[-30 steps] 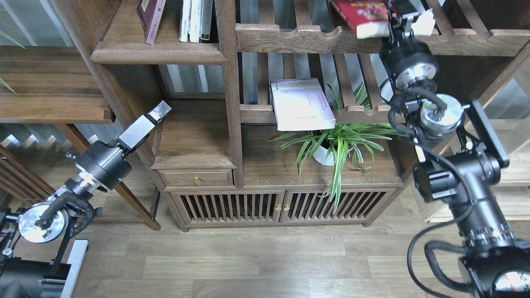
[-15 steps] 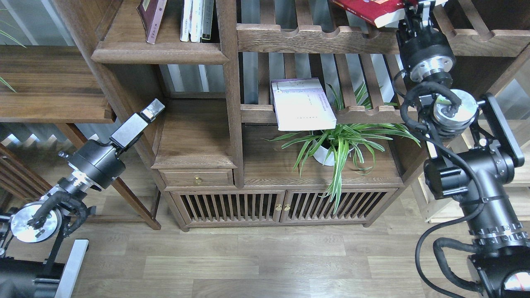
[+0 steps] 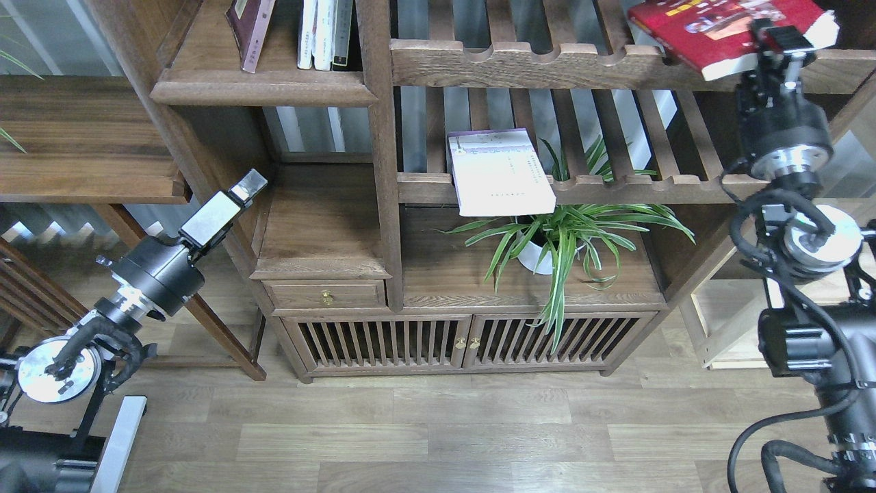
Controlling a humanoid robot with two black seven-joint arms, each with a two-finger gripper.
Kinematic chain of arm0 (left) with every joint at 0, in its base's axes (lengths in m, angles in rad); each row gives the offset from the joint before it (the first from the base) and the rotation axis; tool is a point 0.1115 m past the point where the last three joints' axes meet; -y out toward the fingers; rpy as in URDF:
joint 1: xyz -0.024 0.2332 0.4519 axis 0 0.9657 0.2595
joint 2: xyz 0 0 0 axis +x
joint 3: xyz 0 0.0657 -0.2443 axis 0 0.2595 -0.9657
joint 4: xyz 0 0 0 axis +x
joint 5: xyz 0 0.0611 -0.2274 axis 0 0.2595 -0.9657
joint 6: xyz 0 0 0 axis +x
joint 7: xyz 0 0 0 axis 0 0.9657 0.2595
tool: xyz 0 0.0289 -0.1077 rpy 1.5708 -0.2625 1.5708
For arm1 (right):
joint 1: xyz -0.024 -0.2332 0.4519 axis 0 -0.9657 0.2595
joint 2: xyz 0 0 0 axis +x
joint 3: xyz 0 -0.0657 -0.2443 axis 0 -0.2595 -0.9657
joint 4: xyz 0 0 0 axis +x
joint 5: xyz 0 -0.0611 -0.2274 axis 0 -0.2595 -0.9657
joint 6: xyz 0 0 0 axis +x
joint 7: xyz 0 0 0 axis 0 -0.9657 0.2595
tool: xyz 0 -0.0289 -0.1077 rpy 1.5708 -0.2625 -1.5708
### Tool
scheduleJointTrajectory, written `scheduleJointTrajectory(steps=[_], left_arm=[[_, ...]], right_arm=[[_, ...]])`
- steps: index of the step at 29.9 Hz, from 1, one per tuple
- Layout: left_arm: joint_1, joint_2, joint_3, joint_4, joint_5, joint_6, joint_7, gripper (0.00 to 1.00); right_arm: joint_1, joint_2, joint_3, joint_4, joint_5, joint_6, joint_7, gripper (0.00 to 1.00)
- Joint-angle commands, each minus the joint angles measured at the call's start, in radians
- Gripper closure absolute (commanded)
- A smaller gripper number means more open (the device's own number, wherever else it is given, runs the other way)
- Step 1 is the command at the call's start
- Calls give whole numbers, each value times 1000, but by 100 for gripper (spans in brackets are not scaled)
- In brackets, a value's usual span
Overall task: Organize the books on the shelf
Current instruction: 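Pull the red book off the shelf with the right gripper, lowering it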
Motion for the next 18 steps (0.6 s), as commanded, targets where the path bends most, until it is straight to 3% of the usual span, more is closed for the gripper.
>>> scheduleJointTrajectory(steps=[1, 5, 18], left_arm=[[-3, 0, 1, 2, 0, 2, 0, 1], [-2, 0, 1, 5, 0, 0, 0, 1], [1, 0, 23, 5, 0, 0, 0, 1]], right_arm=[[-54, -2, 62, 0, 8, 30, -8, 97], [-178, -21, 122, 0, 39, 111, -43, 97], [-586, 13, 124, -1, 80, 416, -48, 97]])
